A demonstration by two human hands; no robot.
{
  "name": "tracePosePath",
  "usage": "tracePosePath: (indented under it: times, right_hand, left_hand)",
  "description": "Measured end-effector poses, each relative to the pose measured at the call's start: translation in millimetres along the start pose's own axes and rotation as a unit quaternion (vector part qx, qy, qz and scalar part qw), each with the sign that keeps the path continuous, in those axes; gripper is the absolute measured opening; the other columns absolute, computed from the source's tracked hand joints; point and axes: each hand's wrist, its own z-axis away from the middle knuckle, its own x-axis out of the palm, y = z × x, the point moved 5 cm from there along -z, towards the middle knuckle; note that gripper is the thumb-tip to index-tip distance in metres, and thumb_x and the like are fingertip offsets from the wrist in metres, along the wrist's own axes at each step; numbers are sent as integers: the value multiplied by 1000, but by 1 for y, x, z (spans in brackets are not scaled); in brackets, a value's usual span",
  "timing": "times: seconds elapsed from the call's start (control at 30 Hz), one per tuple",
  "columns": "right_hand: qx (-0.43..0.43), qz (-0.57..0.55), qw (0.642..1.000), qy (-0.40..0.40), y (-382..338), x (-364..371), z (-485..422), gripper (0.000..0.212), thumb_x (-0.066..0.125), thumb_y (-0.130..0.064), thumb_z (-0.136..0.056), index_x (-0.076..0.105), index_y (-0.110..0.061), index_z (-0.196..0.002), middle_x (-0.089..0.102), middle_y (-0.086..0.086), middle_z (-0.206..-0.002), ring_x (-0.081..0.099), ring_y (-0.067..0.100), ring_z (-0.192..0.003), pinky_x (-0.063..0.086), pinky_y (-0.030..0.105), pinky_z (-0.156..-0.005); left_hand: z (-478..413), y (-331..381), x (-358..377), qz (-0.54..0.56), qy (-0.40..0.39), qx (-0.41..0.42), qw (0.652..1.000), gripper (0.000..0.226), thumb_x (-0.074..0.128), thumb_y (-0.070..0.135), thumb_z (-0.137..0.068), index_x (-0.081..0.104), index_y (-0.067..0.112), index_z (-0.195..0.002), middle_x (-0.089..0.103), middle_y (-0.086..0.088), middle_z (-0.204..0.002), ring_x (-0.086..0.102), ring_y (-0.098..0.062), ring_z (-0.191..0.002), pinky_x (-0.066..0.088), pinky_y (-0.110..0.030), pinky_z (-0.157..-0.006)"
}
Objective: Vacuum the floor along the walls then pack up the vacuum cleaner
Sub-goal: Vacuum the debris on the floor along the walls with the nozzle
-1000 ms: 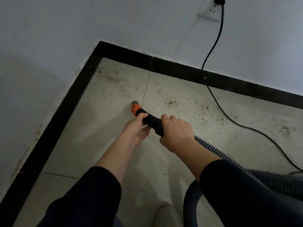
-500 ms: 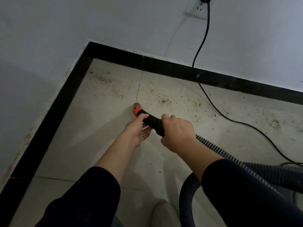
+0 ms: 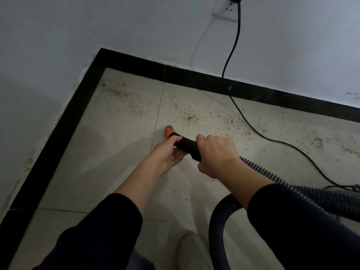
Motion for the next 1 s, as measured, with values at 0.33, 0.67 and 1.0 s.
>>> tracePosePath:
  times: [0.33,0.67,1.0]
  right_hand:
    - [13,13,1000,-3,2,-4,0,30,57,-26,-91,47,-13,-116,33,-1,-69,45,18,-67,34,30,-55]
    - [-3,-43,999,13,-17,0,-24,36,59,-26,-90,46,-13,-120,43,2,-87,45,21,-71,36,32,-59]
    - [-32,-68,997,27,-51,-6,-48,41,63,-22,-88,44,-11,-122,56,6,-105,46,21,-73,38,32,-61]
  left_hand:
    - [-1,-2,11,1,-4,-2,1000,25,58,26,-94,59,8,-111,66,-9,-88,65,-15,-71,48,-24,-60]
    - [-1,14,-18,35,42,38,998,27,59,27,-95,58,8,-115,68,-8,-101,67,-16,-86,49,-23,-62]
    - [-6,33,-53,81,70,66,992,36,58,27,-95,55,7,-125,66,-7,-104,63,-17,-92,49,-25,-69]
